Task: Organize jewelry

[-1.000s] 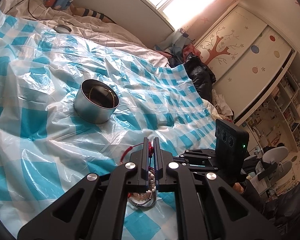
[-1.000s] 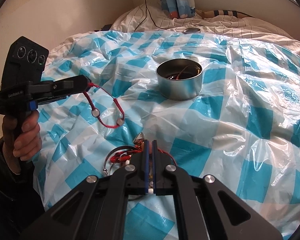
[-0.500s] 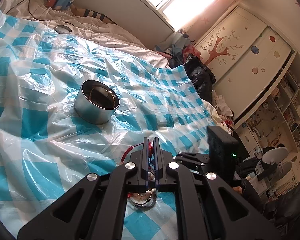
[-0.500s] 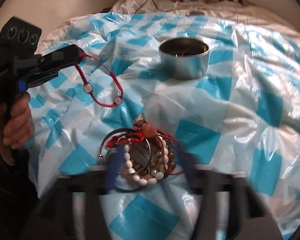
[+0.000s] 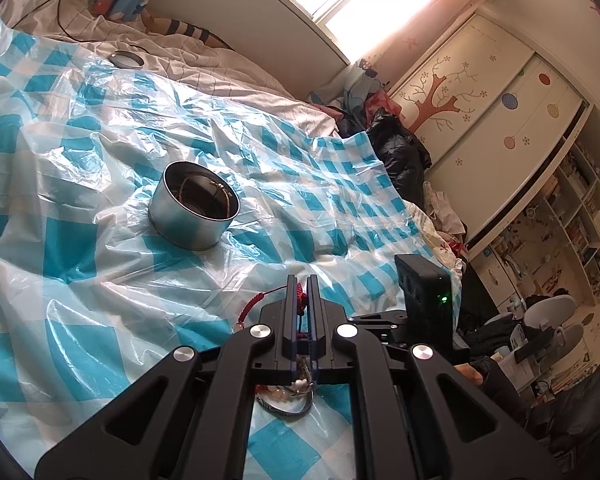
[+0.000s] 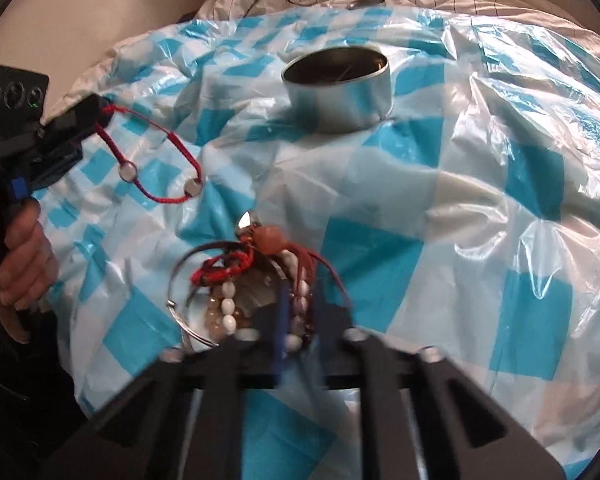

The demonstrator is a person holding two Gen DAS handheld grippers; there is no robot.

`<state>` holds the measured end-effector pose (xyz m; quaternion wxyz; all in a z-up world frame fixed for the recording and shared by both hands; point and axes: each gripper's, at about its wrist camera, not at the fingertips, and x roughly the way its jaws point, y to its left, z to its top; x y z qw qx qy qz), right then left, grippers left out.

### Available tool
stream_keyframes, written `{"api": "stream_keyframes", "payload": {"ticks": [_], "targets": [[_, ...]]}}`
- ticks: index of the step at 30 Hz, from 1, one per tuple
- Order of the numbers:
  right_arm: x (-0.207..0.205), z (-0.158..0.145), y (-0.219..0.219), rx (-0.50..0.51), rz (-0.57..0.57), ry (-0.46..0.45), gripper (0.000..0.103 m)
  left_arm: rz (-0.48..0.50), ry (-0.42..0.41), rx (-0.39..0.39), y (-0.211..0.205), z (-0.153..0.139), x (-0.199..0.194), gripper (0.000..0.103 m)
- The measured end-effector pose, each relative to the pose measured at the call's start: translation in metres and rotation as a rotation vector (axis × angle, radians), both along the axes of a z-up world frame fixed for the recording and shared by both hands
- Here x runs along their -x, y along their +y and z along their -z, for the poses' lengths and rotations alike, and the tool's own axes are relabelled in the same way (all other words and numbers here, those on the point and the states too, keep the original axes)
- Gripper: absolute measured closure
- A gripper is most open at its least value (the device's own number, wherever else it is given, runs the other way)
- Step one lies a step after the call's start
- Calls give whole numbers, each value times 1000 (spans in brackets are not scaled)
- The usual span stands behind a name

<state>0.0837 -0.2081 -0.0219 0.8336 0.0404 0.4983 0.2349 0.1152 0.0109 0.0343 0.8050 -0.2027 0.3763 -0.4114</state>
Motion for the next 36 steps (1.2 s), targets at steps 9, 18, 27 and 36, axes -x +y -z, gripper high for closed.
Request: {"api": "stream_keyframes", "payload": {"ticks": [9, 18, 27, 36], "targets": [[2, -17, -7, -120, 7, -44, 95, -3, 3, -5, 0, 1, 0, 99], [1, -30, -33, -332, 58, -44, 95, -5, 5, -6, -2, 2, 1, 99], [0, -38, -45, -483, 42, -44, 95, -5, 6, -5, -2, 2, 1, 99], [1, -28, -20, -451, -69, 39, 94, -5, 7, -6, -2, 2, 1, 99]]}}
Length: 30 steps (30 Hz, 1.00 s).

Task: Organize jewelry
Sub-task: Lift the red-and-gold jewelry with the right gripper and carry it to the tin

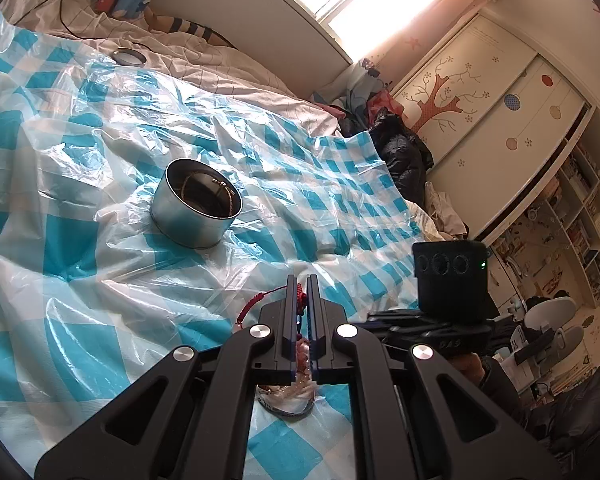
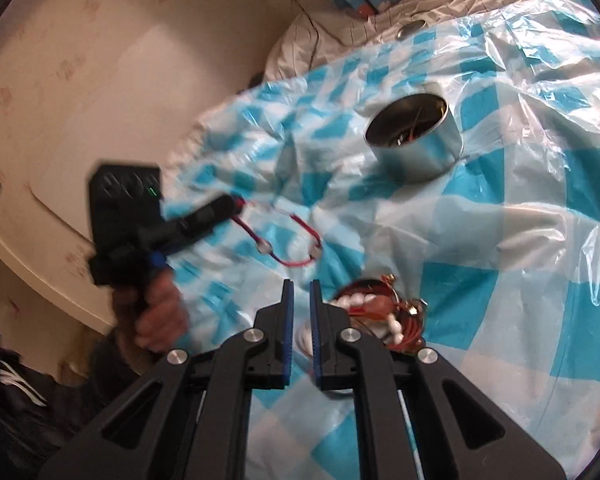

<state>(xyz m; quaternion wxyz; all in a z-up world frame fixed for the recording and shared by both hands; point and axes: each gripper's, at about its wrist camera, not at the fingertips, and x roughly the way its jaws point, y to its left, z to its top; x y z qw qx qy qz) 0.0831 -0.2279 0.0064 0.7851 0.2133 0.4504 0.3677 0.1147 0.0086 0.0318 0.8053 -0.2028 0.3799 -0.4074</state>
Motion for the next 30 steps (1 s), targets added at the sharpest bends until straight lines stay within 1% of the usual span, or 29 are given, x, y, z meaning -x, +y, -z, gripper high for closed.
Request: {"api": "stream_keyframes", "payload": {"ticks": [4, 6, 7, 8, 9, 10, 11, 13, 14, 15, 16, 17, 18, 19, 22, 24, 25, 26, 27, 28, 30], "targets": [[-1, -1, -10, -12, 42, 0, 94, -1, 0, 1, 0, 0, 0, 99], [-3, 1, -9, 38, 53, 0, 92, 0, 1, 3, 0, 1, 0, 99], [-4, 3, -7, 84, 61, 7, 86, 0, 0, 3, 0, 0, 0, 99], [-5, 6, -4, 157, 78, 9, 63, 0, 0, 3, 0, 0, 0, 99], [-5, 9, -2, 220, 97, 4, 47, 0, 0, 3, 0, 0, 0, 99], [-5, 11, 1, 272, 106, -3, 47, 0, 1, 4, 0, 0, 0, 99], [-6, 14, 2, 294, 106, 2, 47, 1, 1, 5, 0, 1, 0, 99], [-7, 18, 1, 301, 111, 17, 47, 0, 0, 3, 0, 0, 0, 99], [-9, 23, 2, 323, 110, 28, 47, 0, 0, 4, 0, 1, 0, 99], [-9, 26, 3, 333, 108, 37, 48, 0, 1, 4, 0, 0, 0, 99], [-10, 30, 5, 332, 99, 49, 63, 0, 1, 3, 0, 0, 0, 99], [-10, 32, 5, 317, 85, 61, 85, 1, 0, 4, 0, 0, 0, 99], [-10, 32, 4, 310, 86, 56, 89, 0, 0, 5, 0, 0, 0, 99], [-9, 29, 3, 312, 92, 41, 96, 0, 1, 5, 0, 1, 0, 99], [-7, 18, -10, 229, 133, 22, 98, 1, 0, 4, 0, 0, 0, 99], [-7, 8, -21, 140, 157, 3, 98, 2, -9, 8, -1, -1, 0, 99], [-8, 0, -24, 83, 163, -25, 98, 3, -17, 13, -2, -3, 1, 99], [-8, -5, -26, 56, 166, -46, 98, 7, -31, 25, -3, -7, -1, 99], [-11, -15, -30, 7, 172, -88, 98, 8, -39, 37, -5, -11, -3, 99], [-13, -22, -32, -24, 181, -117, 98, 9, -45, 44, -7, -14, -5, 99], [-21, -34, -36, -54, 203, -161, 98, 2, -67, 53, -11, -24, -17, 99]]}}
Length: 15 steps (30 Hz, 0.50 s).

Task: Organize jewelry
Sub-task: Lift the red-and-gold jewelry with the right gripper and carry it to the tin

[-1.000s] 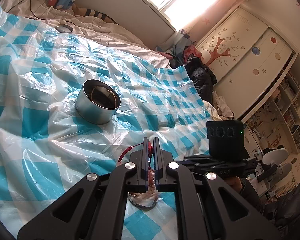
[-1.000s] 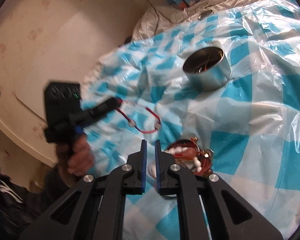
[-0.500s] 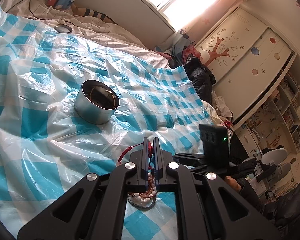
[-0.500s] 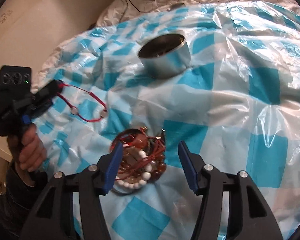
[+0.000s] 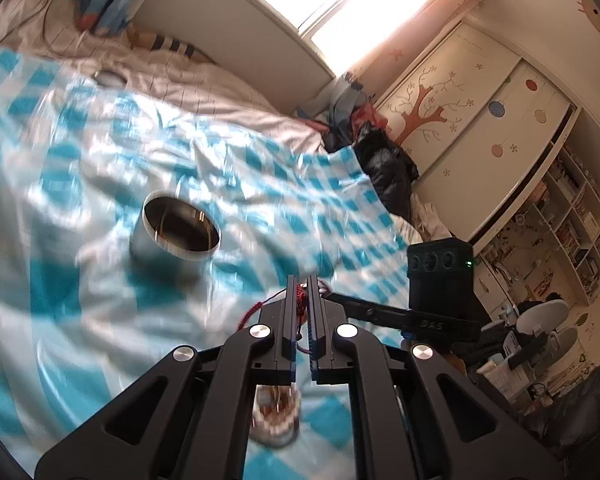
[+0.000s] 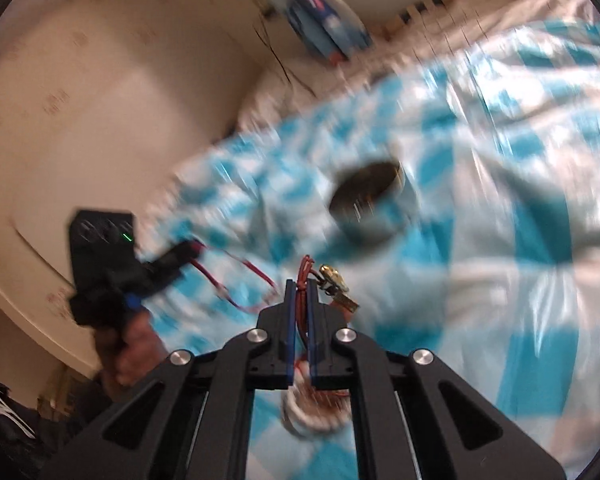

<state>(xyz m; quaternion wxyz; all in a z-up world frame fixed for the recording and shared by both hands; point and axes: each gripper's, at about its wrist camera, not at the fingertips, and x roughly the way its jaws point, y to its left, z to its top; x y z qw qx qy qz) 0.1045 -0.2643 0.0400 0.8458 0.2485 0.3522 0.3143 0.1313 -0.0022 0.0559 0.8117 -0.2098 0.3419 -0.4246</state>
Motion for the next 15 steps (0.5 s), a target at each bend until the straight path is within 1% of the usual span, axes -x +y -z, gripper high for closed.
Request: {"api": "stream_keyframes", "payload": {"ticks": [2, 4, 7, 10, 13, 15], "targets": [[-13, -8, -3, -13, 21, -20, 98, -11, -19, 10, -5, -11, -14, 99], [-26, -10, -4, -11, 31, -22, 98, -14, -35, 2, -13, -17, -27, 99], [-54, -11, 6, 18, 27, -17, 98, -12, -41, -8, -23, -20, -46, 99], [-74, -13, 17, 61, 20, -25, 98, -19, -36, -27, -37, -17, -67, 99], [-96, -10, 32, 114, 14, -33, 98, -29, -26, -65, -48, -7, -84, 99], [-107, -6, 39, 155, 23, -33, 98, -44, 2, -121, -55, 6, -96, 99]]}}
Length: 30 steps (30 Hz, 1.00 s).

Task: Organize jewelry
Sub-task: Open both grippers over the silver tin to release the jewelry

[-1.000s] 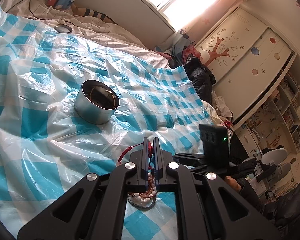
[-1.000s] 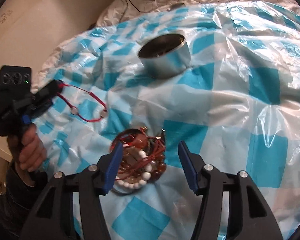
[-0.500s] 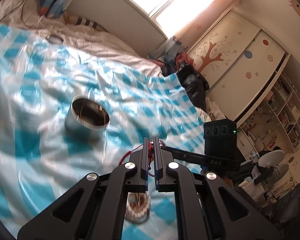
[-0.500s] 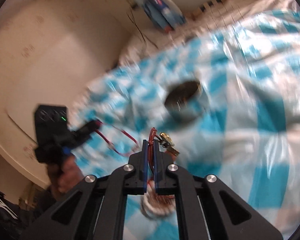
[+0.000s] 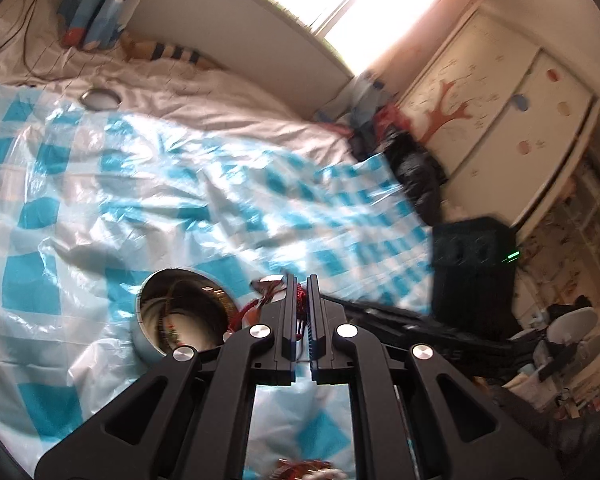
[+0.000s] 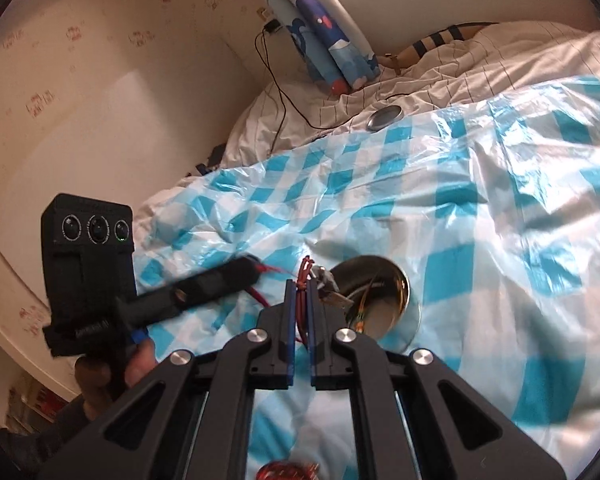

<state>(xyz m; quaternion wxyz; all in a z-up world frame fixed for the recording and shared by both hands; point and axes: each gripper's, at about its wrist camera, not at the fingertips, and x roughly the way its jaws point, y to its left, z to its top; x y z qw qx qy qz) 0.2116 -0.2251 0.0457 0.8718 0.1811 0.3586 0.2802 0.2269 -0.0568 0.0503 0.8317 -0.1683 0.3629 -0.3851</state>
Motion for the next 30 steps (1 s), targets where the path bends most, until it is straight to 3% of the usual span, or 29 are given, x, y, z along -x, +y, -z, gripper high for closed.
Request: {"api": "stream_keyframes", "payload": {"ticks": [3, 5, 7, 8, 13, 14, 15, 16, 23, 30], "targets": [[-15, 11, 9, 68, 19, 15, 98, -33, 57, -140, -6, 21, -14, 93], [-23, 20, 15, 122, 30, 19, 97, -61, 72, -202, -4, 27, -15, 68], [-26, 25, 20, 162, 32, 21, 98, -95, 57, -239, 1, 26, -14, 54], [-26, 28, 24, 190, 32, 21, 98, -114, 37, -268, 4, 24, -13, 52], [-29, 37, 37, 276, 6, 38, 94, -161, 11, -316, 19, 16, -5, 48], [-28, 38, 37, 273, 4, 37, 81, -167, 12, -316, 22, 15, -3, 48], [-27, 37, 36, 279, 11, 27, 59, -175, 15, -317, 25, 14, -1, 48], [-24, 35, 37, 292, 17, 7, 53, -183, 17, -320, 28, 14, 1, 48], [3, 15, 51, 456, 53, -73, 52, -195, -1, -352, 41, 13, 35, 47], [42, 11, 51, 602, 117, -87, 36, -176, -4, -405, 42, 29, 88, 46]]}}
